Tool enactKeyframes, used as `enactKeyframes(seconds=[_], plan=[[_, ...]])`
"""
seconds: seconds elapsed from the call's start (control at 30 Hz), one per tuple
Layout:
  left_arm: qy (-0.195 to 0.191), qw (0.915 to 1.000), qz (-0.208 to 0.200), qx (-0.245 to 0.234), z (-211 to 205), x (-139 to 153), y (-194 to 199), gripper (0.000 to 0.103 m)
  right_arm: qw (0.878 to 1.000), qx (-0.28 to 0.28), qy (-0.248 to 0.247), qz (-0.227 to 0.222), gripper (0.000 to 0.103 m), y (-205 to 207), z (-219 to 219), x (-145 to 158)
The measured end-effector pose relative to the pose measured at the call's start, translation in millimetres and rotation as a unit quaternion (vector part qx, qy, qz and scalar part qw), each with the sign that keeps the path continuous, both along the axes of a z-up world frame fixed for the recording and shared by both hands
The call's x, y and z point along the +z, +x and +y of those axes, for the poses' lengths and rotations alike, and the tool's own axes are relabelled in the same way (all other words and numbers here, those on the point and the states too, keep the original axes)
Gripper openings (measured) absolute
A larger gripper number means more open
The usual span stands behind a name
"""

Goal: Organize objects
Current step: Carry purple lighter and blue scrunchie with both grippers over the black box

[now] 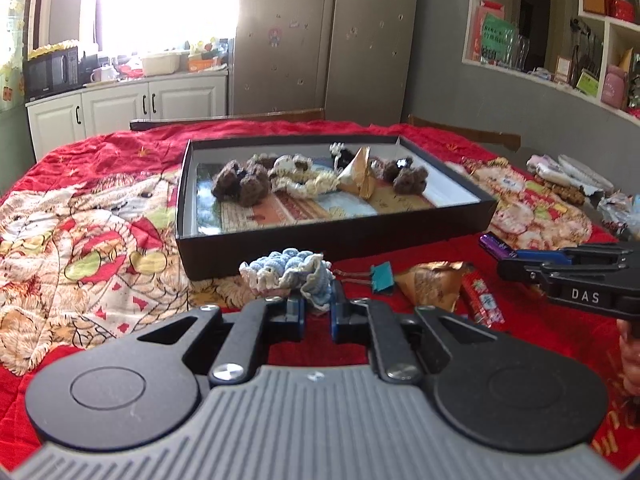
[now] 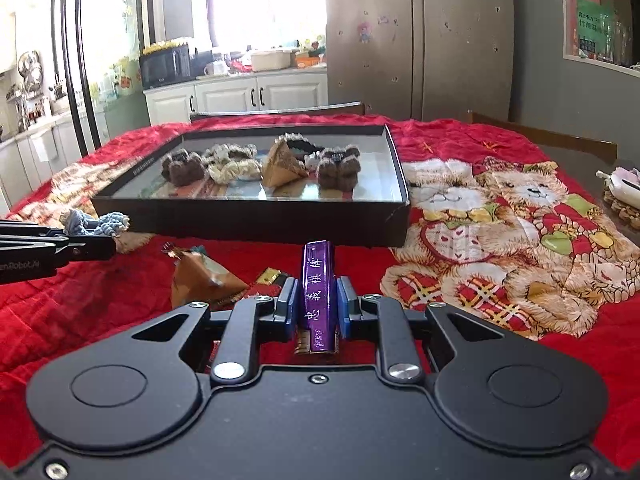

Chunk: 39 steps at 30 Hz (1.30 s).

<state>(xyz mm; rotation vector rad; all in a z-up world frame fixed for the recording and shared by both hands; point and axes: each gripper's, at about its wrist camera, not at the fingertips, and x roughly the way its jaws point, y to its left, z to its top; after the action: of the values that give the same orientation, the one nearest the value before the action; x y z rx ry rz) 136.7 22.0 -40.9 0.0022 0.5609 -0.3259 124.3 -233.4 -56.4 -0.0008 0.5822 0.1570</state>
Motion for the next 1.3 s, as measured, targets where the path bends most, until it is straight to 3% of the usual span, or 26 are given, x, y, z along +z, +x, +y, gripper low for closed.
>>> enactKeyframes(seconds=[0.6,0.9,1.3], plan=[[-0.013,0.9984,-0.054,0.002,9.8,51.1,-3.0,0.013,0.998,0.018,-0.004,-0.052,0.019,-0.3,-3.6,53.3],[-0.005,0.9977,-0.067,0.007,6.0,71.9,29.9,0.013,0.997,0.025,-0.001,-0.073,0.019,42.1,1.0,81.9],[-0.004,0.9977,-0.064,0.021,-25.5,65.3,88.5,0.013,0.998,0.016,0.007,-0.067,0.020,124.6,15.8,73.1]])
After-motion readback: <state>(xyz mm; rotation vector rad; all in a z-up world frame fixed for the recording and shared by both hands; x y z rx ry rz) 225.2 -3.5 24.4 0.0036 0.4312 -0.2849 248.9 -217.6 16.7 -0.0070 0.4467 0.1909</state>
